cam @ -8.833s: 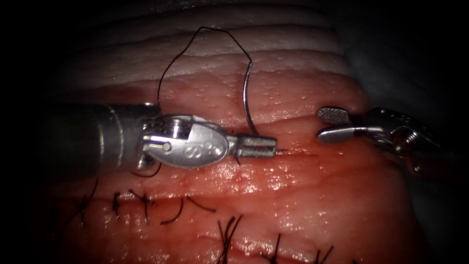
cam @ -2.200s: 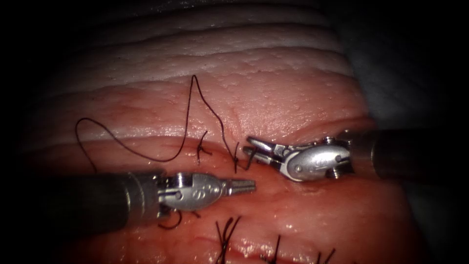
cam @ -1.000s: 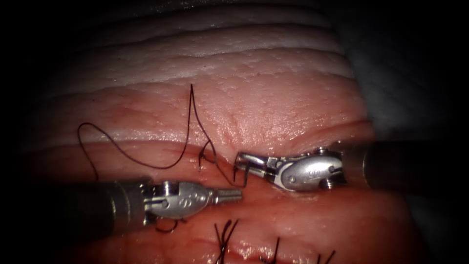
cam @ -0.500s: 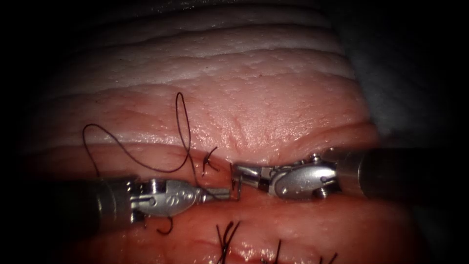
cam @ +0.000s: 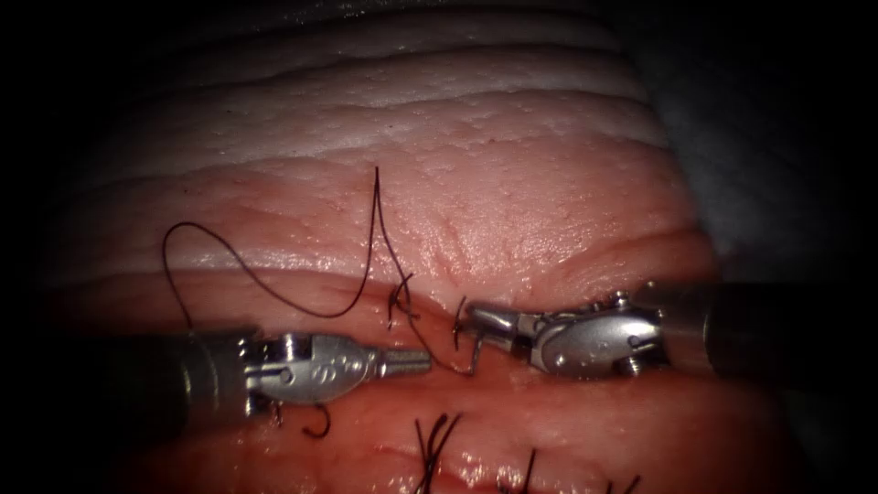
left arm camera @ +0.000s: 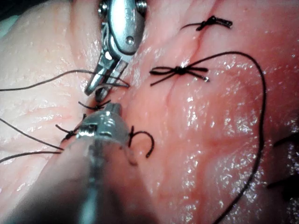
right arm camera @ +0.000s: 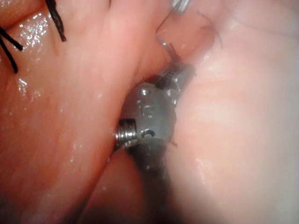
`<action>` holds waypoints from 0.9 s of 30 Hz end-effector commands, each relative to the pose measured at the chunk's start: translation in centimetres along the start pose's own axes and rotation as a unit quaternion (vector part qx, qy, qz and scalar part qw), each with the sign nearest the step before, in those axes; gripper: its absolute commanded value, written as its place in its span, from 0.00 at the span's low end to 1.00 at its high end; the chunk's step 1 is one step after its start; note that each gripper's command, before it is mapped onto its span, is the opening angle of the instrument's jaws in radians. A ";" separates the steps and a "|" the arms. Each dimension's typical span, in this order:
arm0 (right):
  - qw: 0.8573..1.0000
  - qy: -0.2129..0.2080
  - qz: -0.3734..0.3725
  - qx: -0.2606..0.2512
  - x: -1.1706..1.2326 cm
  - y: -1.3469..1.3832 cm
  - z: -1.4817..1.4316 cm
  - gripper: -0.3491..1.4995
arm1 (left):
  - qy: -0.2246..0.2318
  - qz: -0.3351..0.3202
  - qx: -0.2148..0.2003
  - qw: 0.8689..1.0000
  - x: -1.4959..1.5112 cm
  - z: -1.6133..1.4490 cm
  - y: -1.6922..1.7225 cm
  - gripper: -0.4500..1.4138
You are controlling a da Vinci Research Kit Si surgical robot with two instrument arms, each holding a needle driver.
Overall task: Wound Closure
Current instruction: Push needle through flesh above incision
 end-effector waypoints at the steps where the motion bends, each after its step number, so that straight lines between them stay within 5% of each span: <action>1: 1.000 0.001 -0.002 -0.003 0.03 -0.03 0.06 0.00 | 0.000 0.000 0.000 1.000 -0.01 0.09 0.00 0.05; 13: 1.000 0.010 -0.002 -0.020 0.00 0.01 0.03 0.00 | -0.001 0.000 0.002 1.000 0.01 0.11 0.01 0.04; 27: 0.998 0.022 0.047 0.027 -0.02 -0.05 0.31 0.00 | -0.001 -0.001 0.003 1.000 0.02 0.10 0.03 0.04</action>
